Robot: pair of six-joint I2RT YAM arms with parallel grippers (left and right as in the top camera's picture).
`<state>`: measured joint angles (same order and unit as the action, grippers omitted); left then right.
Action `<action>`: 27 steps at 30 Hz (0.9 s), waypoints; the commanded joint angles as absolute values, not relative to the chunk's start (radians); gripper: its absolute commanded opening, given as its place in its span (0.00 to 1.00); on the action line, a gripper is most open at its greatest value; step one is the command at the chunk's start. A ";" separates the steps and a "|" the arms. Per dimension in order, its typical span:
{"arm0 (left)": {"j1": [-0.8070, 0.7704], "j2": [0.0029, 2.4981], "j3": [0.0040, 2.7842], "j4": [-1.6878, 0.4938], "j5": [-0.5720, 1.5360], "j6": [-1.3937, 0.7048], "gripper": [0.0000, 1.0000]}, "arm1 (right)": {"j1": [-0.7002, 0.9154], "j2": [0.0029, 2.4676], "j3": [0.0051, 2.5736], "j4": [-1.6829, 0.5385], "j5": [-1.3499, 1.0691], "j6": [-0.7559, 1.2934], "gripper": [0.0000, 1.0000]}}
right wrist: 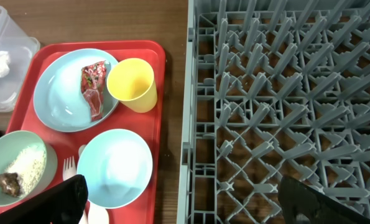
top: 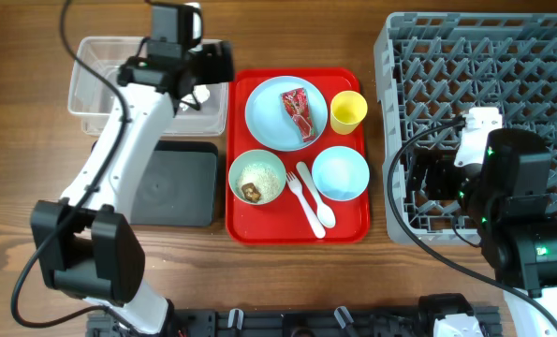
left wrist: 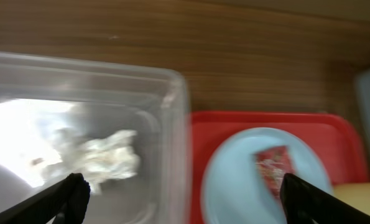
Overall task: Sort waste into correct bins and load items into the dishwasher rack
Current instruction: 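Carry the tissue with the left gripper into the clear bin, release, then grasp the red Apollo wrapper on the plate with the left gripper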
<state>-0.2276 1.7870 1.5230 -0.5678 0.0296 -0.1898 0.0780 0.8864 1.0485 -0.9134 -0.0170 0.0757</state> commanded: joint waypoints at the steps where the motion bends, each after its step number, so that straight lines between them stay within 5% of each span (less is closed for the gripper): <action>1: -0.331 1.800 1.523 -0.514 0.152 -0.318 1.00 | 0.081 0.886 1.068 -0.910 0.004 0.081 0.99; 12: -0.515 2.001 1.523 -0.463 0.129 -0.663 1.00 | 0.081 0.886 1.068 -0.921 0.004 0.082 0.99; 27: -0.586 2.174 1.522 -0.406 -0.055 -0.660 0.96 | 0.081 0.886 1.068 -0.936 0.001 0.082 1.00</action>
<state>-0.5762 2.1399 1.5230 -0.4099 -0.0048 -0.6498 0.0780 0.8864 1.0485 -0.9360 -0.0174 0.0757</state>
